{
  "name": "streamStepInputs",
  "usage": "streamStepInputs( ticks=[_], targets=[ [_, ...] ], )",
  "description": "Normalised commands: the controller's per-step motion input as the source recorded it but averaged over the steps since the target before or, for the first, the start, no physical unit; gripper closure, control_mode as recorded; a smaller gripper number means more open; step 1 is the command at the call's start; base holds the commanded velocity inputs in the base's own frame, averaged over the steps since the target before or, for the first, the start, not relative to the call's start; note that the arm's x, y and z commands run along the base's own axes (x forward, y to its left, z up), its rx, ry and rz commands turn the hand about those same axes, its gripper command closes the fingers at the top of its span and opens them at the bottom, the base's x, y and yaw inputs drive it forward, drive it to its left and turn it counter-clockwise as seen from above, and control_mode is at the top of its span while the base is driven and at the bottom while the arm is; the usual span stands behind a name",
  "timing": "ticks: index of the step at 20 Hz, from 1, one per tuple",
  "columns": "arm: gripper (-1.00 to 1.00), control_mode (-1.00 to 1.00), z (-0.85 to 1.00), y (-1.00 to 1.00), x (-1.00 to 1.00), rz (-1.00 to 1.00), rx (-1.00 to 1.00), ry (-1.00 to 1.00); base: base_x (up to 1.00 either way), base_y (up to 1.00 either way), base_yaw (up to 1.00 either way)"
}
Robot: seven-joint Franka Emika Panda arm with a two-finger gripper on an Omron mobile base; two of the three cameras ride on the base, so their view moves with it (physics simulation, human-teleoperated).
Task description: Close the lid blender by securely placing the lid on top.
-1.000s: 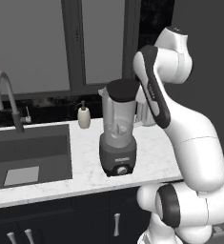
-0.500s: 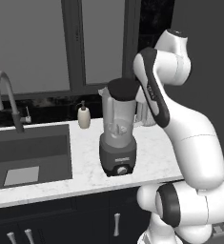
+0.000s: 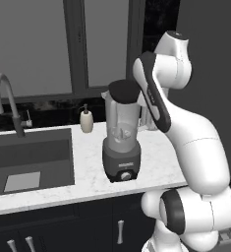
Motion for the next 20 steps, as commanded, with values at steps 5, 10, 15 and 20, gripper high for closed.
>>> streamStepInputs(
  ticks=[5,10,15,20],
  targets=[
    [1.00,-1.00,0.00,0.39,0.18,-0.18,0.01,0.03,0.00,0.00,0.00],
    [1.00,-1.00,0.02,0.37,0.23,-0.19,0.01,0.06,0.00,0.00,0.00],
    [1.00,-1.00,0.01,0.34,0.19,-0.19,0.01,0.05,0.00,0.00,0.00],
    [1.00,-1.00,0.00,0.36,0.17,-0.19,0.00,0.02,0.00,0.00,0.00]
  ],
)
